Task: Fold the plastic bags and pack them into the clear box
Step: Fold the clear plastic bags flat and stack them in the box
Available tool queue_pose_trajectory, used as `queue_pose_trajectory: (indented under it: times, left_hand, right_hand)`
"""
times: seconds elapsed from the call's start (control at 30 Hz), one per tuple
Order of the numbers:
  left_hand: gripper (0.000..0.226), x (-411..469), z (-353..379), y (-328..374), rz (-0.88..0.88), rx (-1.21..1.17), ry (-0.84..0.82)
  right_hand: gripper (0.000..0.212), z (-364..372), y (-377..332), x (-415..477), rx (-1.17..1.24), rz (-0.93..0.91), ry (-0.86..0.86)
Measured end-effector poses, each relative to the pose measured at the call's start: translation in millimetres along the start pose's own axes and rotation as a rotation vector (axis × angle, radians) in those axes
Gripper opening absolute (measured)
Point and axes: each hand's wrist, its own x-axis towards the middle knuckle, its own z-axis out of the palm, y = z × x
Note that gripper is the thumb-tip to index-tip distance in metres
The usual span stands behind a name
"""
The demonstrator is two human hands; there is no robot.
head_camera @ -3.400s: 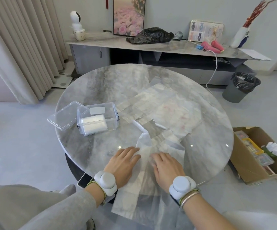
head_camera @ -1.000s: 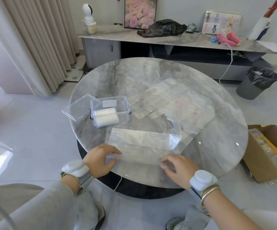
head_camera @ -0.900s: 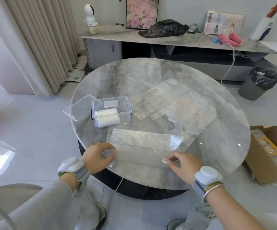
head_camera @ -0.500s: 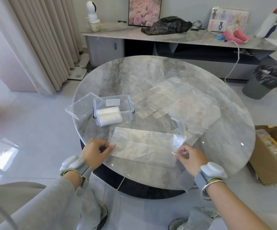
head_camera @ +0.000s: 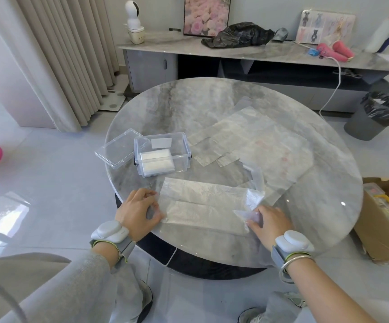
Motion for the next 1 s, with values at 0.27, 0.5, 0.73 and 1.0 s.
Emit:
queue_pose_trajectory:
  times: [0.27, 0.5, 0.73, 1.0]
  left_hand:
    - [0.061, 8.2, 8.3, 33.0, 0.364, 0.156, 0.061]
    - [0.058, 2.7, 43.4, 37.0, 0.545, 0.252, -0.182]
    - [0.060, 3.1, 41.4, 26.3, 0.576, 0.262, -0.234]
    - [0.061, 0.7, 32.9, 16.8, 0.601, 0.260, -0.237]
  right_hand:
    - [0.032, -5.2, -3.2, -3.4, -0.018, -0.026, 0.004]
    - [0.030, -3.2, -1.8, -3.5, -0.010, -0.032, 0.011]
    - [0.087, -5.5, 7.2, 17.0, 0.132, -0.289, 0.298]
    - [0.072, -26.2, 2.0, 25.6, -0.242, -0.190, 0.074]
